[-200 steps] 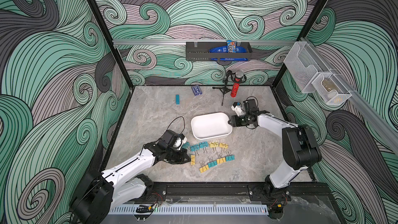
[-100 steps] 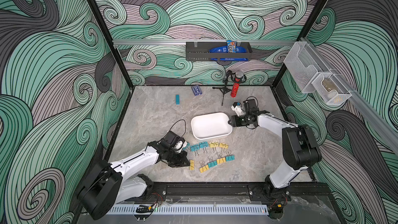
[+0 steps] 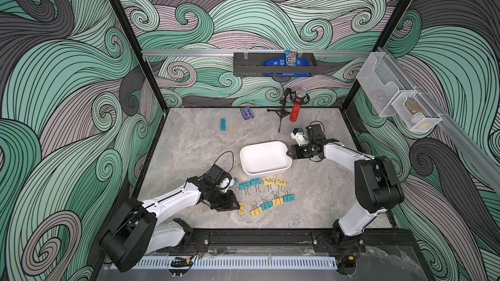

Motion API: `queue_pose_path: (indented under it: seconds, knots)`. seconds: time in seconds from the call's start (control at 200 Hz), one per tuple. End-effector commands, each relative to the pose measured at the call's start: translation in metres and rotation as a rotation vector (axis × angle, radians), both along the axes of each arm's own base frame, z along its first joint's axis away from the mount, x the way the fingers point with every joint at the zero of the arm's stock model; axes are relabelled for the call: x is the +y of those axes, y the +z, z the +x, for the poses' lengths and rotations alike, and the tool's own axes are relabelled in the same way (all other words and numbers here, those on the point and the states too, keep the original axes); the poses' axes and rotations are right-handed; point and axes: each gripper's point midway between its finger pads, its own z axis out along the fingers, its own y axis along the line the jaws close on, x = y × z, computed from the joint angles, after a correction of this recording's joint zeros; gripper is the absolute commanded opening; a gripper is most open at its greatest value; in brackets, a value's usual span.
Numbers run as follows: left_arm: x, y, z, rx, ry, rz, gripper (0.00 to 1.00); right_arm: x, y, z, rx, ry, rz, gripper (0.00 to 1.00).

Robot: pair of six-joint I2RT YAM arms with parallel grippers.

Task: Take out the binder clips from the storage box
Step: Place the binder clip at the center of the board.

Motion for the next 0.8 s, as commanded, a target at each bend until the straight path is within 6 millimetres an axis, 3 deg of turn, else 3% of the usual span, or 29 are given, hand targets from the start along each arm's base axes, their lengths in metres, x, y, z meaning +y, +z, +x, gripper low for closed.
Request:
queue_pose_path:
  seconds: [0.0, 0.21, 0.35, 0.49, 0.555, 0.69, 0.795]
  knots:
    - [-0.01, 0.034, 0.025, -0.129, 0.014, -0.043, 0.4, -0.003, 0.011, 0.003, -0.036, -0.006, 0.001, 0.48]
    - [-0.024, 0.081, 0.065, -0.32, 0.074, -0.121, 0.4, -0.009, 0.023, 0.006, -0.065, -0.027, -0.002, 0.49]
    - [-0.014, 0.115, 0.106, -0.527, 0.14, -0.032, 0.47, -0.012, 0.041, 0.011, -0.112, -0.037, 0.013, 0.52]
    - [0.02, 0.142, 0.152, -0.843, 0.233, 0.141, 0.49, -0.03, 0.046, 0.022, -0.15, -0.082, -0.009, 0.55]
    - [0.045, 0.148, 0.169, -0.969, 0.341, 0.223, 0.51, -0.045, 0.045, 0.032, -0.153, -0.129, -0.022, 0.54]
    - [0.082, 0.156, 0.18, -1.191, 0.497, 0.259, 0.56, -0.075, 0.05, 0.052, -0.222, -0.231, -0.061, 0.57]
    - [0.116, 0.152, 0.186, -1.285, 0.593, 0.37, 0.62, -0.097, 0.058, 0.063, -0.321, -0.309, -0.142, 0.62]
